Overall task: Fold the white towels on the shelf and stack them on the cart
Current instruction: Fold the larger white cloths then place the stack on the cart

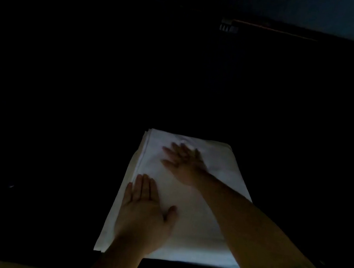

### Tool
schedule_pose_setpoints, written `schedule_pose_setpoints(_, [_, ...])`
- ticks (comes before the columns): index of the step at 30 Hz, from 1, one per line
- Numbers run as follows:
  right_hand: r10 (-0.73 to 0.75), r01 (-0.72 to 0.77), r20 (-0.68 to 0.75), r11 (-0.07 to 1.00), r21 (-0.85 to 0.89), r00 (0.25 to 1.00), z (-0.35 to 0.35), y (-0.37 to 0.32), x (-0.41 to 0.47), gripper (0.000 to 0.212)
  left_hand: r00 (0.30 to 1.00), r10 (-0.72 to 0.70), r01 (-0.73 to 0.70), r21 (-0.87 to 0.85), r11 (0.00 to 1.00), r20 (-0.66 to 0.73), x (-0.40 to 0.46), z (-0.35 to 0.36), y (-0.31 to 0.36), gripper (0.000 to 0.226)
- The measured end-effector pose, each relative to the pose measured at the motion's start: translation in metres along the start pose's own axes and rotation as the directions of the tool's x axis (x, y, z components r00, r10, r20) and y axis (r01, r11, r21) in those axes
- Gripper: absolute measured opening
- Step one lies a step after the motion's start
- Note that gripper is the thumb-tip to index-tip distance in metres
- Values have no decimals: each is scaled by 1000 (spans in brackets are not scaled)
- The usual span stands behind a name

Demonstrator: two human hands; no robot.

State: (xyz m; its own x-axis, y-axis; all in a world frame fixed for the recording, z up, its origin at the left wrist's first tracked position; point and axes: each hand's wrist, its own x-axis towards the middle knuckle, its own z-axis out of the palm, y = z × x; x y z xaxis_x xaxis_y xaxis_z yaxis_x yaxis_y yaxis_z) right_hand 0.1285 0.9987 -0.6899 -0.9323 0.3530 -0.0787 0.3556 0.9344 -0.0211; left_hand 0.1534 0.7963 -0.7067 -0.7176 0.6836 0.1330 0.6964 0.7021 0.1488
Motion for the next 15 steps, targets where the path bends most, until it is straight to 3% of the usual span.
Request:
schedule_pose_setpoints(4, [399,-390,-51,910,139,915,1,69,-10,64,1000,3,-3,-21,1000,13,0,-1,1,91])
schedule_pose_setpoints(6, [502,-490,-78,862,131,861,-1,77,-26,61,1000,-3,3,-22,1000,6,0,-2,2,91])
schedule_pose_setpoints(8, [406,-389,-113,910,142,907,-1,53,-40,57,1000,-7,7,-11,1000,5,0,-1,2,92])
schedule_pose_setpoints(11, [59,-51,-68,993,108,996,14,-3,-78,57,1000,-24,24,14,1000,-5,0,0,2,92])
schedule_pose_setpoints(13, [121,-120,-6,990,74,993,19,-6,-104,58,999,-37,37,29,999,-14,0,-1,4,91])
schedule_pose_setpoints(15, [331,-332,24,943,25,943,13,14,-127,61,999,-42,42,33,999,-11,0,-2,5,89])
